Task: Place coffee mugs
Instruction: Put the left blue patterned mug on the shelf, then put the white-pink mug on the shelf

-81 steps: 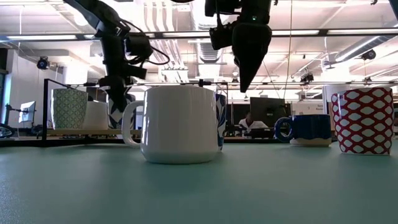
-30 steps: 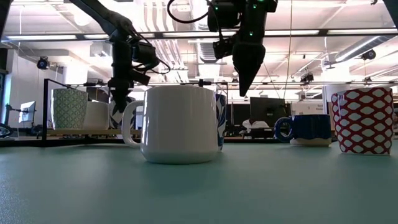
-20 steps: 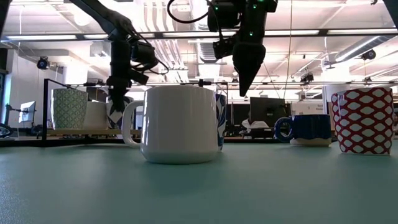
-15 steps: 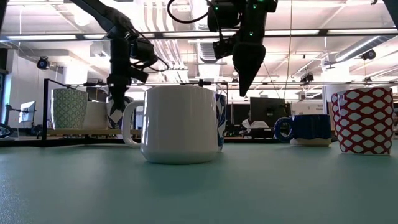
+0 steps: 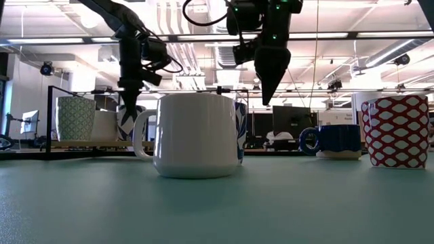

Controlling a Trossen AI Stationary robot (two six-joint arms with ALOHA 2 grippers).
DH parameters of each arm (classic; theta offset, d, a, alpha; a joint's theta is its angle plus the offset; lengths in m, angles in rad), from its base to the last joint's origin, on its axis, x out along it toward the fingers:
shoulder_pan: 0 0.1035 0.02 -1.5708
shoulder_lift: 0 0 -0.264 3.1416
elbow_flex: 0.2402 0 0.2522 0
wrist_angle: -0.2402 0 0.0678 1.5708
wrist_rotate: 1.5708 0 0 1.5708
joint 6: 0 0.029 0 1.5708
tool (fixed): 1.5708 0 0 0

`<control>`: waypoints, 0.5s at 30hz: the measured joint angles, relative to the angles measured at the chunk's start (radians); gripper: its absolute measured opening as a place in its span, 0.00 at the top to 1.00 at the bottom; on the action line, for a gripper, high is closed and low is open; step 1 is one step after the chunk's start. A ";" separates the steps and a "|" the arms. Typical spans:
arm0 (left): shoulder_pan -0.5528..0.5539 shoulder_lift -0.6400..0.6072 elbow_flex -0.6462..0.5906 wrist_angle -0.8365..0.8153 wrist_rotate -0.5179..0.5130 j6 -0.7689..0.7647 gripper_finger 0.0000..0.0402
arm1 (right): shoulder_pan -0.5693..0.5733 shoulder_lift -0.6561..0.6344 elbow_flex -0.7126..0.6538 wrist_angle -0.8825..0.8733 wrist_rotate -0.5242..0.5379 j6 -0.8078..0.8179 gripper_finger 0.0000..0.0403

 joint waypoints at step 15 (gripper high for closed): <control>-0.001 -0.002 0.135 -0.149 0.075 -0.037 0.73 | 0.000 0.000 0.000 -0.033 0.000 0.000 0.67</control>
